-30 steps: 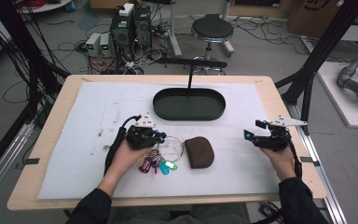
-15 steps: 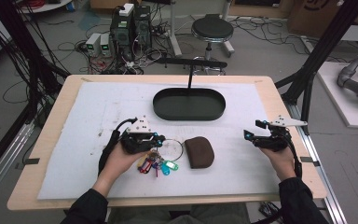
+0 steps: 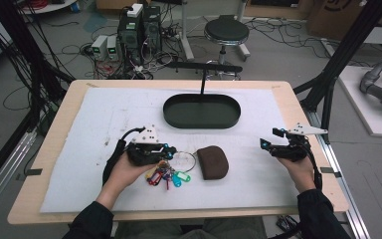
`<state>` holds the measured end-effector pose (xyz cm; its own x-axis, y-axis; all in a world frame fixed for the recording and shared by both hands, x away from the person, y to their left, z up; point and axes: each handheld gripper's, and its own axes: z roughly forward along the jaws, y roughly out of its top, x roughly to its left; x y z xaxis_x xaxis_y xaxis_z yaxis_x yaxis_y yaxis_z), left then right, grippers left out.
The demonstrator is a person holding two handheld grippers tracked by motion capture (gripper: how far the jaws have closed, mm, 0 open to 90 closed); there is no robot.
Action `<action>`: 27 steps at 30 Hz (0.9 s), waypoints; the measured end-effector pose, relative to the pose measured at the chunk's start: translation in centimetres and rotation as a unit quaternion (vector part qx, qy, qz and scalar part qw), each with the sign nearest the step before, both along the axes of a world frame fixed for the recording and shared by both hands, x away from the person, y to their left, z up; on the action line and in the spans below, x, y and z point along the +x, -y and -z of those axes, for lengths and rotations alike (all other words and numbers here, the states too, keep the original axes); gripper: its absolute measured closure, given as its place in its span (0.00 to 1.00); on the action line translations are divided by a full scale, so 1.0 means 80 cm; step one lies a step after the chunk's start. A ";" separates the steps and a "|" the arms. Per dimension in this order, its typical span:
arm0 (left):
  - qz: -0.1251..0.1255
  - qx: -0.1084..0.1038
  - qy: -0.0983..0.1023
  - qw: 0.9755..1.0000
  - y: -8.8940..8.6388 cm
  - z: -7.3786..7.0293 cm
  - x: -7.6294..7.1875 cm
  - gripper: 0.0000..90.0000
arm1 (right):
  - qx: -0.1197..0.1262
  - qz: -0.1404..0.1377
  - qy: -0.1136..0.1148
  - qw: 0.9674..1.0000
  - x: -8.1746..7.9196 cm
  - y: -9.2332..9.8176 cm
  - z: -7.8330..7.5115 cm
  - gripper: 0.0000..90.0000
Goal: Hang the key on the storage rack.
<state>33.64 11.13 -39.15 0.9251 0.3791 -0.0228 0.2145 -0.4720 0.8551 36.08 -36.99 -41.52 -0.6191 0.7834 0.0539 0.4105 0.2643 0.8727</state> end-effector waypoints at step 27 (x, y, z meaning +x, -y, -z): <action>0.023 0.017 -0.045 0.999 -0.005 0.015 0.010 0.95 | 0.001 -0.002 -0.001 1.000 0.002 0.000 0.001 0.27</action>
